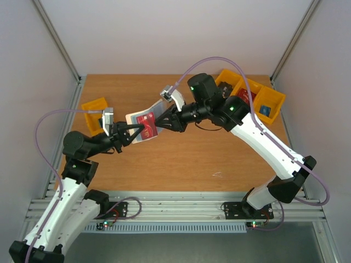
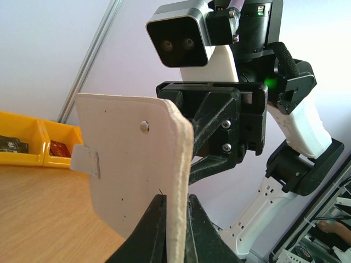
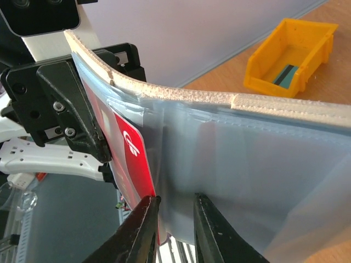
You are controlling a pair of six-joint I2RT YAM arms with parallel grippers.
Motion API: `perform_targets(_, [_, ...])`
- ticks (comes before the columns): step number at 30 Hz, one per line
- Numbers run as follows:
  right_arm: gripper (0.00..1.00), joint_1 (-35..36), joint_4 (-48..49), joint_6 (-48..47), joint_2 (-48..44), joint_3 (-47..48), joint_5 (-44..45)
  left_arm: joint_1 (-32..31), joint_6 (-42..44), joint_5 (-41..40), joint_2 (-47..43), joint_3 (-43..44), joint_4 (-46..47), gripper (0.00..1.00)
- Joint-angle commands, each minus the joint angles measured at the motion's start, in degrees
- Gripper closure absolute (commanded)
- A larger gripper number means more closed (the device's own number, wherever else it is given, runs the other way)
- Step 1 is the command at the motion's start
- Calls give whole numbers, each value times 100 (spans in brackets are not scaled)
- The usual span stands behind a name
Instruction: Take the credit cards out of the card holder
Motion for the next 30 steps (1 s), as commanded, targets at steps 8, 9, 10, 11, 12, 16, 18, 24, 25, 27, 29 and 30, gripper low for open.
perform_targets(8, [78,314,611,163,336,138,-916,-106,58,226,1,58,485,100])
perform_targets(9, [77,315,659,210,351,147,-1065,-109,58,219,-8,54,486,100])
perform_targets(10, [77,314,704,247,356,144,-1181,-110,58,218,-16,45,478,100])
perform_targets(11, [76,315,786,291,344,122,-1248,-110,63,215,-29,44,469,100])
perform_targets(12, [76,311,835,331,324,87,-1256,-111,66,209,-37,33,463,100])
perform_targets(16, [86,311,929,363,248,-18,-1356,-110,63,204,-10,34,461,100])
perform_targets(18, [94,310,907,368,222,-21,-1473,-108,59,208,-9,30,468,100])
perform_targets(24, [99,188,897,443,-9,-264,-1384,-110,82,55,-40,-17,305,95])
perform_targets(25, [99,156,869,447,-38,-283,-1373,-110,84,70,-41,-21,312,90])
perform_targets(27, [99,90,815,424,-107,-289,-1370,-111,77,117,-41,-38,309,82])
perform_targets(29, [99,-9,777,420,-158,-295,-1439,-109,105,155,-37,-47,221,76])
perform_targets(30, [99,-67,753,428,-187,-295,-1483,-110,130,213,-24,-42,212,76])
